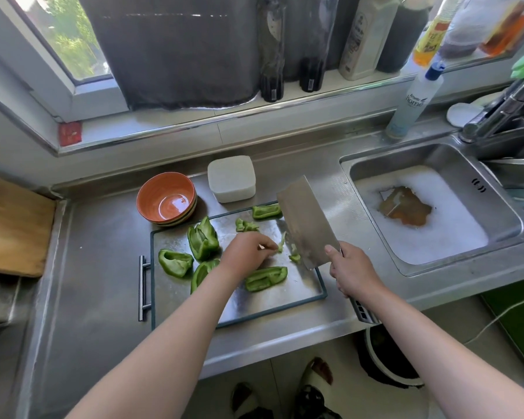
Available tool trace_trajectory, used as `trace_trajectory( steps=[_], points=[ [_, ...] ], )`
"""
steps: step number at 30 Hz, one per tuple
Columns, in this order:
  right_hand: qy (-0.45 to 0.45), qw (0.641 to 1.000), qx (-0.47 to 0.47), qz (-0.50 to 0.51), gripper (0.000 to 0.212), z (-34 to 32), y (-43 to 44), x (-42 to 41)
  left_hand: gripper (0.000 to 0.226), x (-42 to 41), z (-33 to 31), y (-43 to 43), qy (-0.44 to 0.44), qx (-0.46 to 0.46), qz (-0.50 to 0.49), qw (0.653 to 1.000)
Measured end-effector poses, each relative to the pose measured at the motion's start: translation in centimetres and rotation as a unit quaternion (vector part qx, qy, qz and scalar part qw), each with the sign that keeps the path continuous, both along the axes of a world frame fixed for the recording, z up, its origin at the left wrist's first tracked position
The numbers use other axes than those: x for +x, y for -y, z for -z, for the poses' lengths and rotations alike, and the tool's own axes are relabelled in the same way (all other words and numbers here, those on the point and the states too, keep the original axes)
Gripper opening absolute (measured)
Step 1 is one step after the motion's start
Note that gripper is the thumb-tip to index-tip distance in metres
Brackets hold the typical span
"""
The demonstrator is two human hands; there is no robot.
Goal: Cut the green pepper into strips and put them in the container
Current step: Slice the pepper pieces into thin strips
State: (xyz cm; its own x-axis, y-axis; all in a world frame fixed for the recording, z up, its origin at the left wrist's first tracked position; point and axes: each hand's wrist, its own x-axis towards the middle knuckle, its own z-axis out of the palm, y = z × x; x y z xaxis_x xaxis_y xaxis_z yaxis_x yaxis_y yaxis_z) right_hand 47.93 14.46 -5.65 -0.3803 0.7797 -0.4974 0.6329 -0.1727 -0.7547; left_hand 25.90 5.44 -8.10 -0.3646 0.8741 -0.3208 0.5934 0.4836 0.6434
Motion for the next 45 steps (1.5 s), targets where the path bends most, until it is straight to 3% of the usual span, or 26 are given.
trace_trajectory(
  steps=[7,10,14,19,22,25,27,33,35,38,45],
  points=[
    [-0.008,1.0,0.006,-0.014,0.034,0.4,0.3,-0.9,0.018,-0.1,1.6,3.8,-0.103,0.004,0.141,0.985],
    [-0.001,1.0,0.006,-0.024,0.034,0.2,0.7,-1.2,0.011,0.6,2.7,4.1,-0.117,0.048,0.115,0.985],
    [0.009,0.999,0.015,-0.027,0.034,0.0,1.0,-1.1,0.004,1.2,2.3,3.5,-0.057,0.076,0.047,0.994],
    [0.015,1.0,0.019,-0.015,0.033,-0.3,0.9,-0.3,0.02,0.1,-0.1,0.4,-0.066,0.038,-0.053,0.996],
    [0.016,1.0,0.018,-0.01,0.031,-0.6,0.7,0.1,0.026,-0.2,-0.7,-1.6,-0.057,-0.002,-0.027,0.998],
    [0.015,1.0,0.021,-0.013,0.031,-0.8,0.3,0.4,0.012,-0.6,-0.9,-2.2,-0.009,-0.044,0.052,0.998],
    [0.012,1.0,0.025,-0.014,0.032,-0.9,0.2,0.4,0.016,-1.2,-0.8,-1.7,0.005,-0.063,0.082,0.995],
    [0.014,0.999,0.033,-0.024,0.033,-1.2,0.2,-0.7,0.025,-1.8,-0.6,1.6,-0.042,-0.053,-0.006,0.998],
    [0.016,0.999,0.034,-0.028,0.033,-1.2,0.5,-1.4,0.021,-1.5,-0.5,2.7,-0.039,-0.07,0.011,0.997],
    [0.025,0.998,0.042,-0.028,0.034,-1.4,1.3,-2.3,0.038,-0.6,0.0,4.3,-0.043,-0.104,0.055,0.992],
    [0.051,0.996,0.07,-0.017,0.034,-2.4,2.7,-4.0,0.031,-2.2,-0.3,4.8,-0.027,-0.023,0.012,0.999]
  ],
)
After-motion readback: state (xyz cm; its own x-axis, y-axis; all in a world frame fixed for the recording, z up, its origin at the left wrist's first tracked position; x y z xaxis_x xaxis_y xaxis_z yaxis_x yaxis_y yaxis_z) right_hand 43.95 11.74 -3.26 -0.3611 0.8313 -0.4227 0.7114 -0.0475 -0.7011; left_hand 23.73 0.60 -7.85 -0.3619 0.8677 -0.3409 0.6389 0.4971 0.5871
